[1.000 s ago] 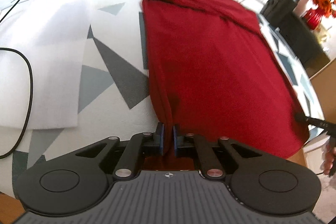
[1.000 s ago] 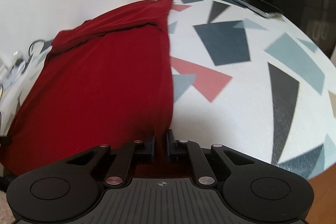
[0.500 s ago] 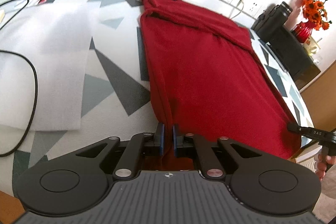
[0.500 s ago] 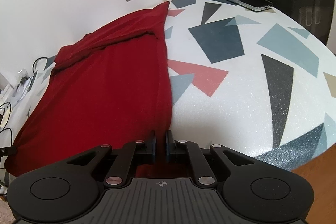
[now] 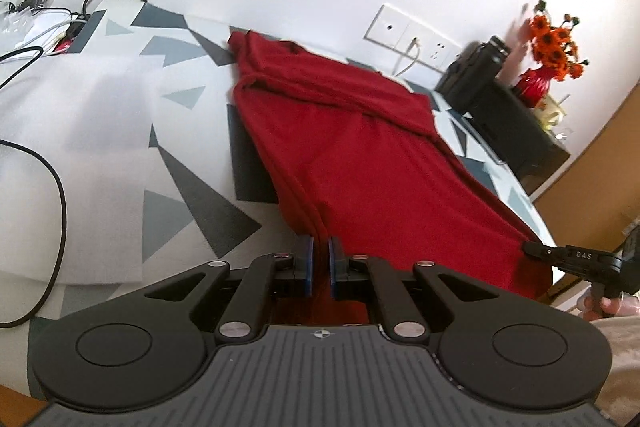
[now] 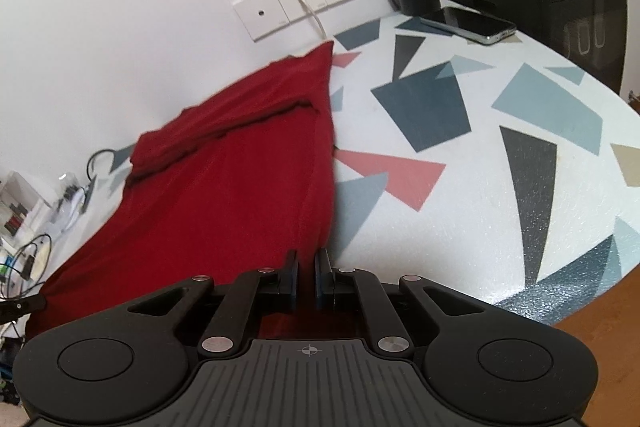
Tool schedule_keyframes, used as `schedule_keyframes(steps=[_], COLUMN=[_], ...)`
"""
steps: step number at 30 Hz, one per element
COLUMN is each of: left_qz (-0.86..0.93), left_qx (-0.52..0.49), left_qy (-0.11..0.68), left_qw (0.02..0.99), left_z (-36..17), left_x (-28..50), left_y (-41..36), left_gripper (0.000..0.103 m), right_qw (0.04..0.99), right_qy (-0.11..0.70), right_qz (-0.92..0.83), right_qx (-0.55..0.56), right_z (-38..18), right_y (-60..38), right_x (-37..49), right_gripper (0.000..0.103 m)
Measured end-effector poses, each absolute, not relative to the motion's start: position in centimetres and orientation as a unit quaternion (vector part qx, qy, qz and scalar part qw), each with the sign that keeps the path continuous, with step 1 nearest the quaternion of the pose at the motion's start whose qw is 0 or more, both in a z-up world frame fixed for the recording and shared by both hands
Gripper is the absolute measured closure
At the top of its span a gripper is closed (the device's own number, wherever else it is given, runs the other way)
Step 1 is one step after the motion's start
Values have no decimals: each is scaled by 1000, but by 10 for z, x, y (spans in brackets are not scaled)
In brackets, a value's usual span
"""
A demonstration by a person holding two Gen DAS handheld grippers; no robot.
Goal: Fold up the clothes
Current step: 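Grasp the red top edge with the left gripper while the right gripper grasps it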
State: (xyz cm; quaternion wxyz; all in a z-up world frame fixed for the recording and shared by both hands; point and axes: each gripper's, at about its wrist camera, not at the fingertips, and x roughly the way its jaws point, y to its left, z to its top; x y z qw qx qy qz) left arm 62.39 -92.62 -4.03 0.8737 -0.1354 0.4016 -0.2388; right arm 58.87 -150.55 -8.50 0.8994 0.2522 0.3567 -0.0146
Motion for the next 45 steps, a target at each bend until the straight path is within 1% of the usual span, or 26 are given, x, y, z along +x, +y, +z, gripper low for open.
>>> schedule_keyframes(steps=[7,9,14,21,37,45], left_qz=[-249,-251,-258,-253,-267,-263], left_qx=[-150,-152,-153,-157,-159,-166], left_qy=[380,376,369,376,357,359], left_qw=[878,879,879,878,881,880], left_z=[-30,-28,-25,-32,-27,-31], left_x=[617,616,610,605,601,597], left_y=[-916,-913,-910,-904,-898,-891], left_gripper=[96,96,96,97,97,97], right_qw=[905,906,910,904,908,902], right_qy=[335,331,327,337,323,337], right_qz=[-13,-12,-10,-16,-23,-29], right_qx=[263,263,256,262,266,270], right_z=[-65,-59,-47,-51,-38,-42], right_y=[-1505,-1503,-1501,-1496,-1492,-1492], right_x=[573,571,566,566,560,554], right_gripper=[97,99,99,99,99,99])
